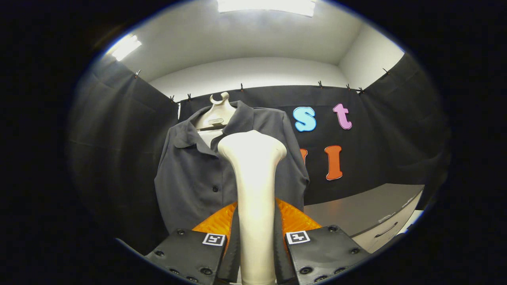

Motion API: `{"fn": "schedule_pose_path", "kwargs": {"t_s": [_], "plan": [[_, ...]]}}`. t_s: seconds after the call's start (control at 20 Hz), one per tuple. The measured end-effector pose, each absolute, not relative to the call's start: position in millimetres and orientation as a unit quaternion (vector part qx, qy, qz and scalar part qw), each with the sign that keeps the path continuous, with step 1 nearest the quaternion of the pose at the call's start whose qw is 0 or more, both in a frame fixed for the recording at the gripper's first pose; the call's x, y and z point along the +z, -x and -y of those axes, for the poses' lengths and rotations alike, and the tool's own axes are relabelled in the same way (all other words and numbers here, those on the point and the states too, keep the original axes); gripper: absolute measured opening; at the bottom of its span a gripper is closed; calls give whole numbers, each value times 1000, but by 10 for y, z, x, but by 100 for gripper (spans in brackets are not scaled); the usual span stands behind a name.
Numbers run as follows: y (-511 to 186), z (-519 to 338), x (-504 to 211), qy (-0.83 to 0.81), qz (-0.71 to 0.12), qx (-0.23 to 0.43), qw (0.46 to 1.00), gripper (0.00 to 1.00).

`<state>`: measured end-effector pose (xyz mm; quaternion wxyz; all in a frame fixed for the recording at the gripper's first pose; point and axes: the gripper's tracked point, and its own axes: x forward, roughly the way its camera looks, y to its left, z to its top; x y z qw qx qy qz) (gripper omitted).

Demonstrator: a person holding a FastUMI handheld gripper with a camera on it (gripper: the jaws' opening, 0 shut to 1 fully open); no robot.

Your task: Iron the clothes twice with a garment steamer, once on the left side and once on the right side.

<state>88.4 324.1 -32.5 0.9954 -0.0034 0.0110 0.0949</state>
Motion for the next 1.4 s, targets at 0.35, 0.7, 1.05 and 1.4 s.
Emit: {"fn": "schedule_pose_path", "kwargs": {"t_s": [0.35,0.7,1.05,1.4], "plan": [[-1039,-3417,-587,14,-35,95,995,42],[-1183,-3404,-954,15,-77,87,993,42],[-1147,-3395,-1339,6,-118,90,989,42],[-880,-3312,-1792,3,-163,92,982,42]]}}
